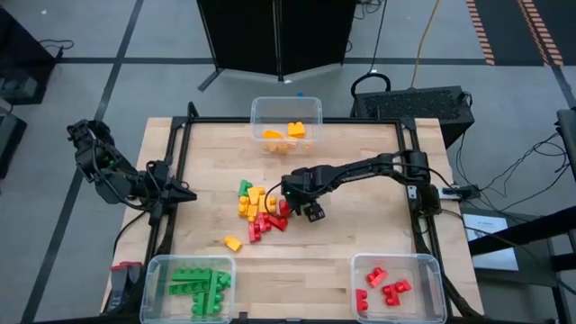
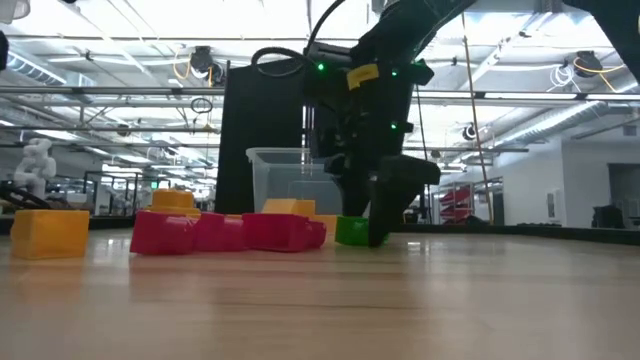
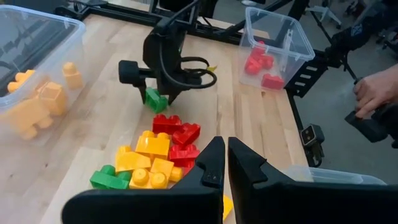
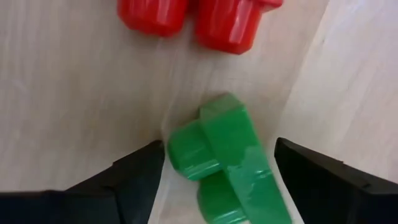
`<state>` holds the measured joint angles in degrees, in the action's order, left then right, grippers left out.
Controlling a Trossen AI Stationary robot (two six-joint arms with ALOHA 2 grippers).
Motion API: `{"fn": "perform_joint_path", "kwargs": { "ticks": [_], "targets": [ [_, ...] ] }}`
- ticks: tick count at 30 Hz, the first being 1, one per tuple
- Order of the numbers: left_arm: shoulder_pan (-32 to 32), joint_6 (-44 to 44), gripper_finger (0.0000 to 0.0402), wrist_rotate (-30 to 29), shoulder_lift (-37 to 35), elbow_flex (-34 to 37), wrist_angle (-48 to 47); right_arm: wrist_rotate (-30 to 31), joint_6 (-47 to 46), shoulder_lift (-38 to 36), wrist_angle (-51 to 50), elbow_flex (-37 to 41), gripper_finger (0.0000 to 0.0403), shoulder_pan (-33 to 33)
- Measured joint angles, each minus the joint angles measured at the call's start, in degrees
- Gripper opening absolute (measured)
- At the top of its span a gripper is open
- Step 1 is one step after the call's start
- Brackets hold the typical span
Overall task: Sort blocks
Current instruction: Put the green game piece into the bottom left transparent bin
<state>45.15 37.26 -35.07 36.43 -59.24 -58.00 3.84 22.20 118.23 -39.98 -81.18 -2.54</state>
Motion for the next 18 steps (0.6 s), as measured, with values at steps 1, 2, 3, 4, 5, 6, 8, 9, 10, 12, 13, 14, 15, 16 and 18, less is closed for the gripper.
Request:
{"fn": "perform_joint_path", "kwargs": {
  "ticks": [1, 2, 3, 4, 5, 6, 8, 9, 10, 12, 13, 14, 15, 16, 18],
  "targets": [
    [0.0, 0.0, 0.0003, 0.0, 0.1, 0.0, 0.0, -0.3, -0.4, 0.5, -0.1, -0.1, 0.0297, 0.0],
    [0.0, 0.0, 0.0003, 0.0, 0.1, 0.0, 0.0, -0.8, -1.0, 0.9, -0.2, -0.2, 0.0292, 0.0],
    [0.0, 0.0, 0.0003, 0.0, 0.2, 0.0, 0.0, -1.2, -1.9, 1.3, -0.4, -0.2, 0.0285, 0.0],
    [0.0, 0.0, 0.0003, 0.0, 0.2, 0.0, 0.0, -1.4, -3.0, 1.6, -0.7, -0.2, 0.0275, -0.1],
    [0.0, 0.1, 0.0003, 0.0, 0.3, 0.0, 0.0, -1.4, -3.9, 1.8, -1.0, -0.2, 0.0263, 0.0],
    [0.0, 0.1, 0.0003, 0.0, 0.3, 0.0, 0.0, -1.4, -4.5, 1.9, -1.3, -0.2, 0.0249, 0.0],
    [0.0, 0.0, 0.0003, 0.0, 0.3, 0.0, 0.0, -1.4, -5.5, 1.9, -1.7, -0.2, 0.0211, 0.1],
    [0.0, 0.0, 0.0003, 0.0, 0.3, 0.0, 0.0, -1.3, -5.9, 1.9, -1.7, -0.2, 0.0189, 0.1],
    [0.0, 0.0, 0.0003, 0.0, 0.3, 0.0, 0.0, -1.3, -6.5, 1.8, -1.8, -0.1, 0.0167, 0.1],
    [0.0, 0.0, 0.0003, 0.0, 0.3, 0.0, 0.0, -1.3, -8.1, 1.6, -1.9, -0.1, 0.0153, 0.0],
    [0.0, 0.0, 0.0003, 0.0, 0.3, 0.0, -0.1, -1.3, -9.2, 1.4, -1.9, -0.1, 0.0153, 0.0],
    [0.0, 0.0, 0.0003, 0.0, 0.3, 0.0, -0.2, -1.1, -10.5, 1.3, -1.9, -0.1, 0.0153, 0.0],
    [0.0, 0.0, 0.0003, 0.0, 0.3, 0.0, -0.3, -1.1, -11.7, 1.0, -1.9, -0.1, 0.0153, 0.0],
    [0.0, 0.0, 0.0003, 0.0, 0.3, 0.0, -0.4, -1.1, -12.9, 0.6, -1.9, 0.0, 0.0153, 0.0],
    [0.0, 0.0, 0.0003, 0.0, 0.3, 0.0, -1.2, -1.0, -15.1, -0.2, -1.9, 0.1, 0.0153, 0.1]
  ]
}}
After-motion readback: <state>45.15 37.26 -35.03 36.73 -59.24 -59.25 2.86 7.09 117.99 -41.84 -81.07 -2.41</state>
